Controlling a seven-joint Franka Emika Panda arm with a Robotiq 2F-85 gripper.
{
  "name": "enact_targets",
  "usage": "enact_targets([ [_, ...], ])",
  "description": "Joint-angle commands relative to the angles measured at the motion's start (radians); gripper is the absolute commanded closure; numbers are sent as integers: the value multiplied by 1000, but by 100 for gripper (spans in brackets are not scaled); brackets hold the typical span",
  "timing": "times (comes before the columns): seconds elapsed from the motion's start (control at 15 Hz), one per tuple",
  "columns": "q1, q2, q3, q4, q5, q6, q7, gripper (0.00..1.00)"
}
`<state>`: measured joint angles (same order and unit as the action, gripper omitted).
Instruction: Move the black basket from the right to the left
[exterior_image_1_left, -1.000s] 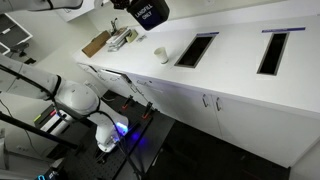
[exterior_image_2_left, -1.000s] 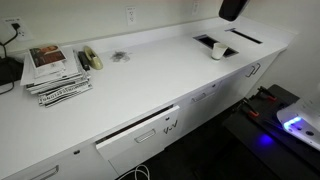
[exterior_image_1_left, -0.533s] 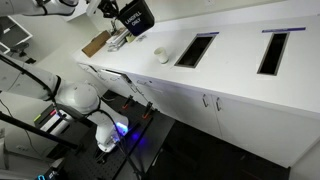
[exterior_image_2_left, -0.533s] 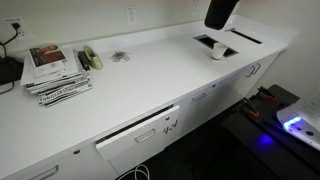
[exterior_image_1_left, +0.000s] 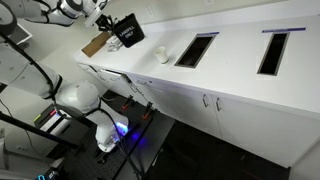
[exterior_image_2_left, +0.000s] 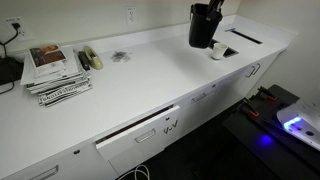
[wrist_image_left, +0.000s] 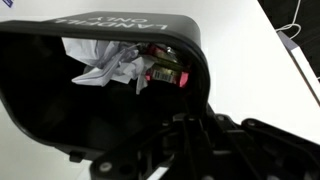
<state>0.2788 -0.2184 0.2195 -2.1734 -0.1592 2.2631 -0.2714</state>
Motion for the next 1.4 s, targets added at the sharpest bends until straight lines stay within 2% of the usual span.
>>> enact_targets([
  [0.0, 23, 73, 40, -3, 4, 101, -7, 98],
  [0.53, 51, 272, 106, 36, 0, 241, 16, 98],
  [1.27, 74, 388, 107, 43, -80, 328, 50, 98],
  [1.33, 76, 391, 105, 41, -93, 332, 60, 82],
])
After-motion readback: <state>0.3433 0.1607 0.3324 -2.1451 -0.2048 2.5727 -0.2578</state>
